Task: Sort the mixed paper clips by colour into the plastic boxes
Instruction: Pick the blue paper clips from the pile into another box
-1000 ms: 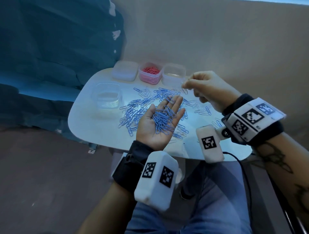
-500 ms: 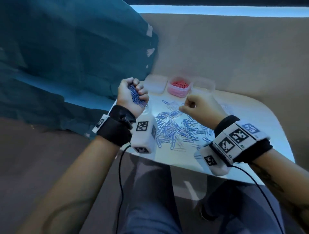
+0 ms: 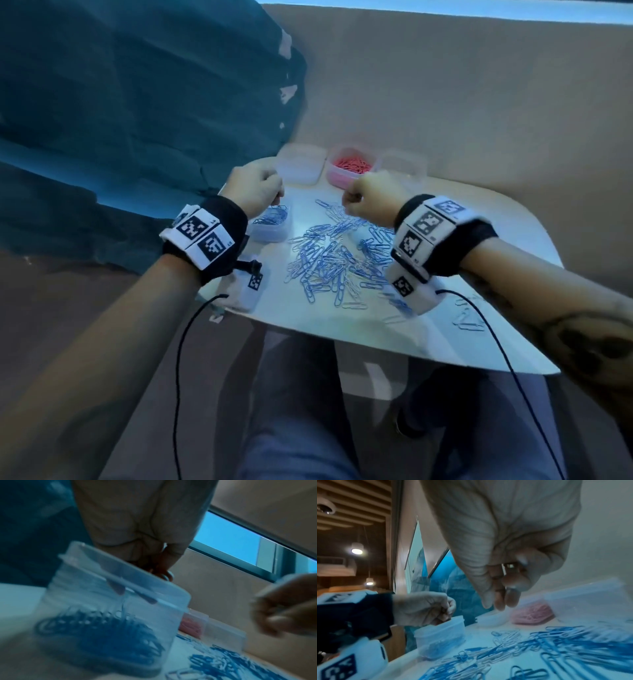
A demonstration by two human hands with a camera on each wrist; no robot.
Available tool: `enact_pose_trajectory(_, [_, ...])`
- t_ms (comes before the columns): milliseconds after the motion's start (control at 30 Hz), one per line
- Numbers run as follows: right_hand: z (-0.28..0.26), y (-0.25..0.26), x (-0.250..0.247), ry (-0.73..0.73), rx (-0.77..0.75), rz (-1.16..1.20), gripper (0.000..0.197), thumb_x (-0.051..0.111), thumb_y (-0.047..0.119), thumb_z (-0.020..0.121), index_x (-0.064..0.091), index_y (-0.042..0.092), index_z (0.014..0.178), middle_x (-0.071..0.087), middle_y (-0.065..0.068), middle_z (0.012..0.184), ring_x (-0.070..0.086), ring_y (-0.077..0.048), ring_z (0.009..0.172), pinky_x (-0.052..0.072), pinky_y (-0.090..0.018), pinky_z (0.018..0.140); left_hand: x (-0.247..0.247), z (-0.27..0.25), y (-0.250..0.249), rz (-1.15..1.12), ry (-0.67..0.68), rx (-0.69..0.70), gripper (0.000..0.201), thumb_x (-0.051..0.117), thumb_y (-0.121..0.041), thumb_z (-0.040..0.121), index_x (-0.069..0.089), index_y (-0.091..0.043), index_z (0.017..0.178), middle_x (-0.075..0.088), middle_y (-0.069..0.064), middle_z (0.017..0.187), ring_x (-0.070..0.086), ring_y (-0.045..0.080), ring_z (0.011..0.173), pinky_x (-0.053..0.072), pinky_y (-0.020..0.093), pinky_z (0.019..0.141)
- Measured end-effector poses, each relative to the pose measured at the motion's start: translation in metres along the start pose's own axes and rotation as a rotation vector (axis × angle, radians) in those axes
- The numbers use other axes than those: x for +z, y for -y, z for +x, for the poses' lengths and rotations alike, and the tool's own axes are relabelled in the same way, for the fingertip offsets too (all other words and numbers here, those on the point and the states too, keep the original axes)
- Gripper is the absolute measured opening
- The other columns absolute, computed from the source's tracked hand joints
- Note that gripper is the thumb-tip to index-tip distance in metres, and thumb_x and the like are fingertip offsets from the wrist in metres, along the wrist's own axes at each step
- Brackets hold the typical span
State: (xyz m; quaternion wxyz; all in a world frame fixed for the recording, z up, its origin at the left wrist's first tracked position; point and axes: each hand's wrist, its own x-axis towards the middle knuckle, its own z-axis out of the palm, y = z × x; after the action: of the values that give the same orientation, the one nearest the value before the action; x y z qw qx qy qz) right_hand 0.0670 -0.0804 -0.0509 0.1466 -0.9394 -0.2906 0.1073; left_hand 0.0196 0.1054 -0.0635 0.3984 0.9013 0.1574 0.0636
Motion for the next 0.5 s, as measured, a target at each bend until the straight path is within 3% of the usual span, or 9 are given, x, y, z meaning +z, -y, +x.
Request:
enact_pose_trajectory(33, [0.012,0.006,0.005,0.020,-0.005,-0.029,0.023,0.053,0.011,0.089,0.063,0.006,0.109,0.063,-0.011,0.117,0.058,-0.026,0.107,0.045,-0.037,0.097,-0.001,-0.005,-0.002,0.090,-0.045,0.031,0.022,0.045,-0.008,0.085,0.057,-0.014,0.067,0.060,0.002,0.070,0.056,0.020,0.072,0.044,0.025,0.074])
enact_pose_trajectory(100, [0.035,0.012,0.015,0.070,0.015,-0.115,0.030,0.052,0.016,0.090,0.059,0.008,0.117,0.058,-0.011,0.126,0.053,-0.028,0.117,0.039,-0.041,0.103,-0.002,-0.022,-0.007,0.184,-0.113,0.117,0.007,0.054,-0.010,0.083,0.060,-0.013,0.080,0.059,0.003,0.074,0.051,0.016,0.066,0.037,0.023,0.065])
enact_pose_trajectory(167, [0.051,0.019,0.020,0.134,0.042,-0.261,0.029,0.056,0.024,0.088,0.062,0.012,0.114,0.060,-0.007,0.119,0.053,-0.025,0.115,0.033,-0.050,0.104,0.003,-0.041,-0.011,0.248,-0.005,0.175,0.007,0.064,-0.014,0.080,0.059,-0.014,0.084,0.056,0.002,0.070,0.048,0.014,0.060,0.034,0.025,0.060])
enact_pose_trajectory(233, [0.063,0.024,0.022,0.129,0.064,-0.298,0.023,0.059,0.023,0.086,0.064,0.012,0.106,0.063,-0.007,0.112,0.055,-0.028,0.111,0.033,-0.058,0.101,0.013,-0.055,-0.008,0.387,0.201,0.153,0.018,0.071,-0.027,0.079,0.059,-0.015,0.087,0.058,0.002,0.074,0.050,0.018,0.069,0.038,0.026,0.062])
enact_pose_trajectory(300, [0.066,0.026,0.024,0.118,0.077,-0.272,0.022,0.061,0.019,0.085,0.065,0.010,0.106,0.064,-0.012,0.110,0.057,-0.034,0.109,0.039,-0.057,0.096,0.022,-0.061,-0.001,0.494,0.294,0.096,0.031,0.071,-0.038,0.078,0.059,-0.014,0.095,0.060,0.004,0.084,0.054,0.021,0.080,0.041,0.028,0.070])
enact_pose_trajectory(367, [0.068,0.023,0.028,0.094,0.061,-0.220,0.028,0.057,0.018,0.086,0.062,0.008,0.112,0.062,-0.015,0.114,0.057,-0.035,0.110,0.043,-0.051,0.093,0.028,-0.062,0.004,0.467,0.305,0.039,0.036,0.072,-0.042,0.075,0.058,-0.014,0.093,0.060,0.004,0.085,0.057,0.023,0.084,0.042,0.029,0.070])
enact_pose_trajectory(500, [0.059,0.020,0.019,0.169,0.006,-0.223,0.024,0.055,0.015,0.085,0.061,0.003,0.105,0.066,-0.011,0.102,0.060,-0.031,0.099,0.048,-0.038,0.082,0.033,-0.065,0.005,0.410,0.288,0.019,0.026,0.071,-0.035,0.078,0.055,-0.016,0.084,0.063,0.006,0.084,0.059,0.026,0.082,0.045,0.031,0.072])
